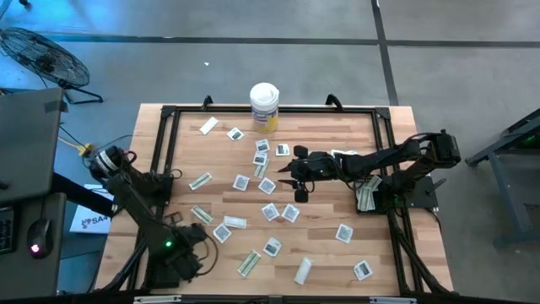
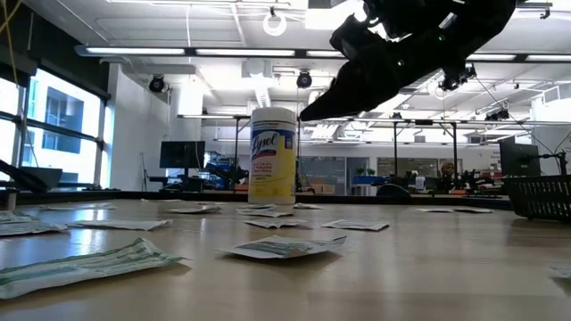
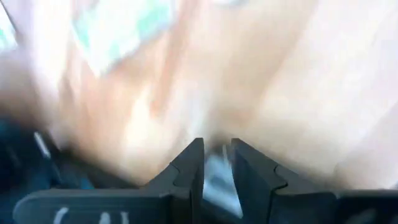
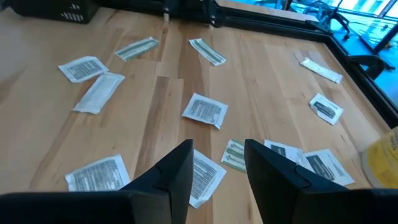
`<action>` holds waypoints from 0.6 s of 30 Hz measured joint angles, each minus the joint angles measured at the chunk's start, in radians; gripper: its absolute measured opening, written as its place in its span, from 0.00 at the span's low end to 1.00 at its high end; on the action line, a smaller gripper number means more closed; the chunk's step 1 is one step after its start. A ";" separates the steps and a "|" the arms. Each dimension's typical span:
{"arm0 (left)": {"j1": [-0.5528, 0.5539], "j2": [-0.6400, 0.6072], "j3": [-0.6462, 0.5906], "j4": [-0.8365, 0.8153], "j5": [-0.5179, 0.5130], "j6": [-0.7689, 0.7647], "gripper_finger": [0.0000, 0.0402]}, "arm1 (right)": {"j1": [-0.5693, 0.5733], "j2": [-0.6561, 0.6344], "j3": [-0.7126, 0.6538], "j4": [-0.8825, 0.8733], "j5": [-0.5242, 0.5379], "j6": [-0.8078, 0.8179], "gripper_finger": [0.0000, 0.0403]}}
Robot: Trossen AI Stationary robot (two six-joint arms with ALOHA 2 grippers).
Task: Pick & Place First Aid Supplies
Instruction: Put the white towelette sachet into the left black bin
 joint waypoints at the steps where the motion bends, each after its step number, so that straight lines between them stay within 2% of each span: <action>1: 0.014 -0.001 0.003 0.003 -0.065 0.052 0.19 | 0.000 0.000 0.000 0.000 -0.008 0.000 0.34; 4: 0.047 -0.001 -0.009 0.024 -0.252 0.181 0.19 | 0.000 0.000 0.000 0.000 -0.021 0.006 0.34; 8: 0.117 -0.001 -0.059 0.137 -0.311 0.294 0.19 | 0.010 0.000 0.000 0.000 -0.021 0.013 0.34; 10: 0.149 -0.001 -0.092 0.248 -0.296 0.334 0.19 | 0.016 0.000 0.000 0.000 -0.022 0.030 0.34; 13: 0.180 -0.001 -0.141 0.412 -0.199 0.443 0.19 | 0.023 0.000 0.000 0.000 -0.022 0.034 0.34; 18: 0.177 -0.001 -0.205 0.578 -0.121 0.650 0.19 | 0.026 0.000 0.000 0.000 -0.019 0.038 0.34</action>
